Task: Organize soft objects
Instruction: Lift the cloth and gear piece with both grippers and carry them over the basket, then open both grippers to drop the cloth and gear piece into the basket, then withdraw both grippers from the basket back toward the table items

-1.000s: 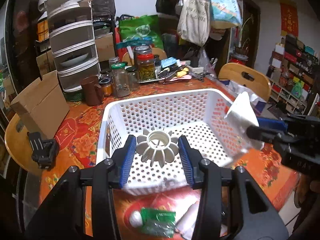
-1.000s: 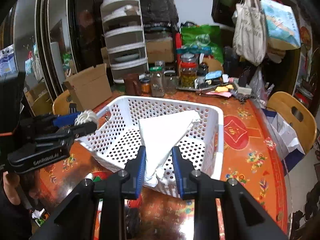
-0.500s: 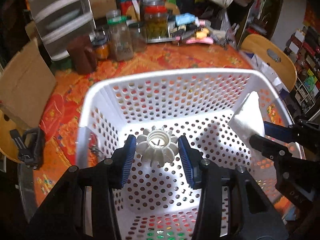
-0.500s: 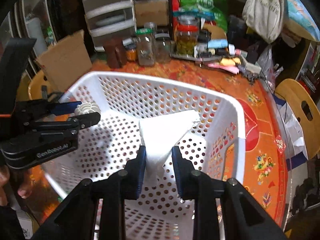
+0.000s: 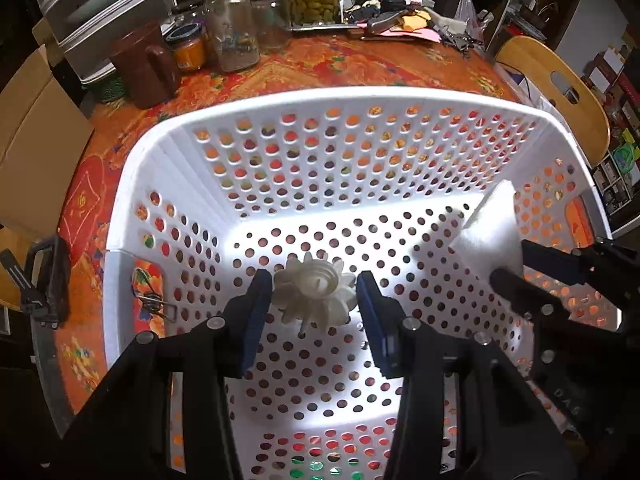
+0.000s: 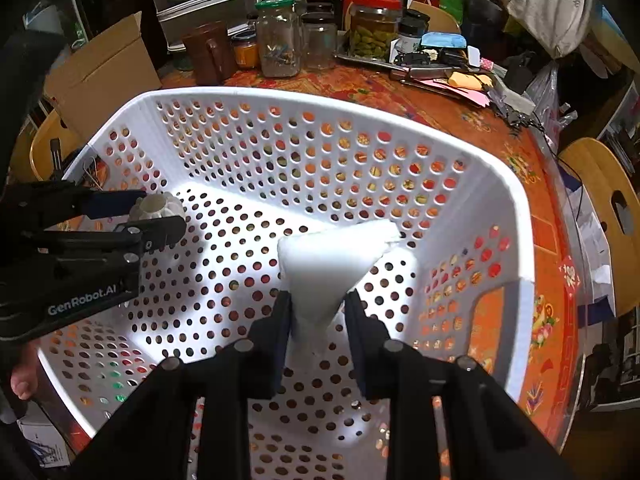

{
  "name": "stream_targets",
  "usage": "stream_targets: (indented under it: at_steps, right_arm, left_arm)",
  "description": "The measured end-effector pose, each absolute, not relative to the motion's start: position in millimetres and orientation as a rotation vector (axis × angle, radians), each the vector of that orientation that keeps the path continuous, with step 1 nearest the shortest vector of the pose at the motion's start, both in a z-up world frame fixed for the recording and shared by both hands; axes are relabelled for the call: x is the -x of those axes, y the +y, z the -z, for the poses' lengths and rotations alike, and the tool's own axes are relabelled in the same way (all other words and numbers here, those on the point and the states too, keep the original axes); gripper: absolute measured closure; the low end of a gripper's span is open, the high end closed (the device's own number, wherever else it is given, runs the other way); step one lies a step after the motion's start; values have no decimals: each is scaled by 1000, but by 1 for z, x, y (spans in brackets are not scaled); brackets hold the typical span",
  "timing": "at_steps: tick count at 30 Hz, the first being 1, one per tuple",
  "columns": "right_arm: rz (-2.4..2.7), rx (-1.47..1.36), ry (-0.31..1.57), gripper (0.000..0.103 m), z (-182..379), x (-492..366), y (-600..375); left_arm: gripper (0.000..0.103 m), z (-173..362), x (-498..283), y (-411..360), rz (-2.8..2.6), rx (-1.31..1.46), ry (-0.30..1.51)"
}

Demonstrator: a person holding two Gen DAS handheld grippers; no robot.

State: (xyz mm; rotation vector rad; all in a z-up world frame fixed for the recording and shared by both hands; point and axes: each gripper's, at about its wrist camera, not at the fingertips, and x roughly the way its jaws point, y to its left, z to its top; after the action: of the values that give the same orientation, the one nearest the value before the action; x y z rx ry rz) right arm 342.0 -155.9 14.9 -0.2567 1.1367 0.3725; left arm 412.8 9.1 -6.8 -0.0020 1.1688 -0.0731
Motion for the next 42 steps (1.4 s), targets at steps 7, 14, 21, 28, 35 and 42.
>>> stream_targets:
  at_steps: [7, 14, 21, 28, 35, 42]
  right_arm:
    - [-396, 226, 1098, 48, -25, -335, -159]
    - [-432, 211, 1028, 15, -46, -318, -159]
    - [-422, 173, 957, 3, -66, -302, -173]
    - [-417, 126, 891, 0, -80, -285, -190]
    - [-418, 89, 820, 0, -94, -258, -203]
    - [-427, 55, 767, 0, -108, -229, -215]
  left_arm:
    - [43, -5, -403, 16, 92, 52, 1124]
    - [14, -41, -381, 19, 92, 42, 1024]
    - [0, -75, -352, 25, 103, 52, 927]
    - [0, -96, -319, 26, 85, 54, 856]
    - [0, -117, -271, 29, 64, 45, 738]
    - [0, -134, -217, 36, 47, 42, 637]
